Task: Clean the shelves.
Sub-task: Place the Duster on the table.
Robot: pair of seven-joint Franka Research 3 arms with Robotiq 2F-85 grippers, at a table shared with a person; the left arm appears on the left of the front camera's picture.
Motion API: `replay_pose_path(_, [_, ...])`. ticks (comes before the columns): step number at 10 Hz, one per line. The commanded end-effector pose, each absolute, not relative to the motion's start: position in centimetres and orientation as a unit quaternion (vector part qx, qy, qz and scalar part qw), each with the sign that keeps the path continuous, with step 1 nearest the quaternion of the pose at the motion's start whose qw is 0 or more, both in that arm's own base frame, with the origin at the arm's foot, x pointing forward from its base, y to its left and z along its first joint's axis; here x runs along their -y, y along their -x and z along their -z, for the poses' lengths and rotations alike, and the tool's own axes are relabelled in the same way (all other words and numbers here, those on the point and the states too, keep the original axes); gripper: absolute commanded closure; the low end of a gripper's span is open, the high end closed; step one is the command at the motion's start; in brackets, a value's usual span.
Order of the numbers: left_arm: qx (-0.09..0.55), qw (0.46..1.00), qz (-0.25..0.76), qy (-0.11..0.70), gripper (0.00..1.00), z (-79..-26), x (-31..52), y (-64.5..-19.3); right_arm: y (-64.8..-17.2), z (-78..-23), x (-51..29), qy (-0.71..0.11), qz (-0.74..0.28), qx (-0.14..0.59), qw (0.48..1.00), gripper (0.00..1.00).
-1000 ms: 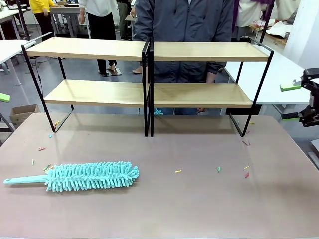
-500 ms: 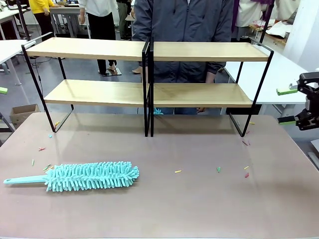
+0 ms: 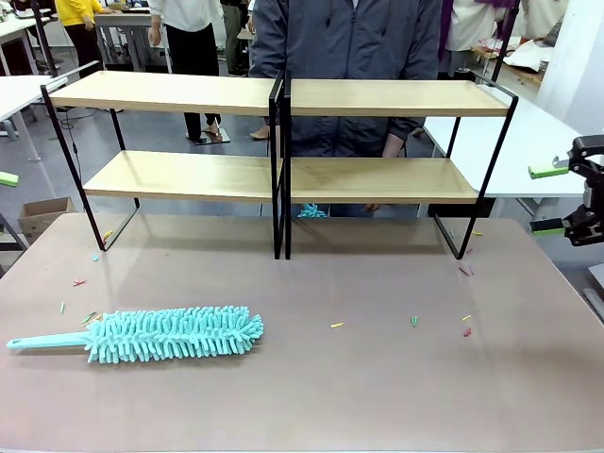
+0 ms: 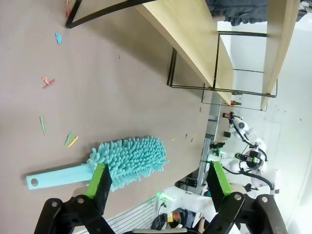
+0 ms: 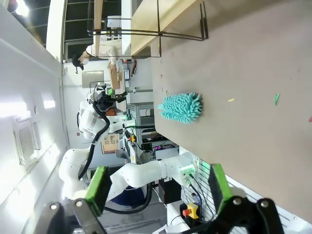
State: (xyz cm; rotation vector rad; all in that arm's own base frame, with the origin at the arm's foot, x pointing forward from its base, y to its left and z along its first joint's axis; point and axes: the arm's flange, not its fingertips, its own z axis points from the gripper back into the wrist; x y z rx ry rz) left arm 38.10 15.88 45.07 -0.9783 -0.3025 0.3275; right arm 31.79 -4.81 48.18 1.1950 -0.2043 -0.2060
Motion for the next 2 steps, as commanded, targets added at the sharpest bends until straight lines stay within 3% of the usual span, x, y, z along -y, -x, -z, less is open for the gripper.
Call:
replay_pose_path(1, [0.150, 0.861, -0.151, 0.462, 0.00, -44.96, -15.76, -37.71, -31.85, -48.47, 4.66, -0.565, 0.092, 0.101, 0.813, 0.00])
replay_pose_path(2, [0.150, 0.861, -0.151, 0.462, 0.00, -44.96, -15.76, -37.71, -31.85, -48.47, 4.66, -0.565, 0.092, 0.101, 0.813, 0.00])
